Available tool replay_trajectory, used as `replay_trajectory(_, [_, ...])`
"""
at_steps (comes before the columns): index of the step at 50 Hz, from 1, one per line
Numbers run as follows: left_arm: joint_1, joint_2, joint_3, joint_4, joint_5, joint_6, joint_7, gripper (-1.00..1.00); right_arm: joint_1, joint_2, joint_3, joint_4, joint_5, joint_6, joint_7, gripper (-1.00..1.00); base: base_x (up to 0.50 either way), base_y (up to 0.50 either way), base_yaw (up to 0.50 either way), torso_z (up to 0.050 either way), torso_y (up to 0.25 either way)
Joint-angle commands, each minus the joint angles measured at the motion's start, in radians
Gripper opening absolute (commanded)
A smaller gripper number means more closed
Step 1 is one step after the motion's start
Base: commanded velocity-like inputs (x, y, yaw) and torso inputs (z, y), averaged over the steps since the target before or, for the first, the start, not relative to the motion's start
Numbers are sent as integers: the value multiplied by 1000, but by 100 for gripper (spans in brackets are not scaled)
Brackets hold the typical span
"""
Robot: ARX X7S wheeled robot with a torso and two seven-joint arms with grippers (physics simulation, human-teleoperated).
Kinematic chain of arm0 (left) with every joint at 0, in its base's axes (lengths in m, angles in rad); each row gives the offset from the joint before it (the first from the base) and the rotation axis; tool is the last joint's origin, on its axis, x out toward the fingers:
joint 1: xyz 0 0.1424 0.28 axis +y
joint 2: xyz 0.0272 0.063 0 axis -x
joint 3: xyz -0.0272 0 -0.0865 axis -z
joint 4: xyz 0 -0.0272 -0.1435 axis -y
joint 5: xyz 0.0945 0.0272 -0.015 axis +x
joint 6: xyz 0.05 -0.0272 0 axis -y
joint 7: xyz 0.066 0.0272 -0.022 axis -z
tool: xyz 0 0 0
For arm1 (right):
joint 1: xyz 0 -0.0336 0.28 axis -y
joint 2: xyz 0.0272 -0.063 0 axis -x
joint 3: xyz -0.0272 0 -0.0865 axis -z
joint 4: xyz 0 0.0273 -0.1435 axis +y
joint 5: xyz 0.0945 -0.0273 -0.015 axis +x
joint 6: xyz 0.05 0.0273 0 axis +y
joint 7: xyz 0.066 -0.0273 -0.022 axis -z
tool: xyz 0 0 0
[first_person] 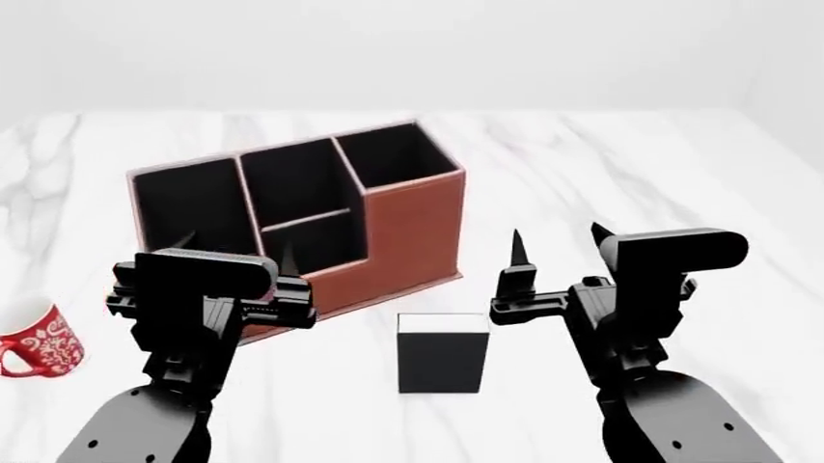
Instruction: Pick up the book and place it in the back compartment of the caddy.
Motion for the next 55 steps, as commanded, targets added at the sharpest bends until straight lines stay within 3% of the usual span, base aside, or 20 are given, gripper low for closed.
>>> replay_trajectory(1, [-1,-7,5,-1,0,4,-4,100,4,4,-1,0,8,0,3,100,500,0,0,0,0])
replay_trajectory(39, [2,-18,5,-9,-14,18,-14,100,1,14,-13,16,30,-22,8,100,500,0,0,0,1])
replay_trajectory(55, [7,-22,1,0,-26,13,-19,100,-2,23,-29,16,24,-39,13,100,4,0,0,0,1])
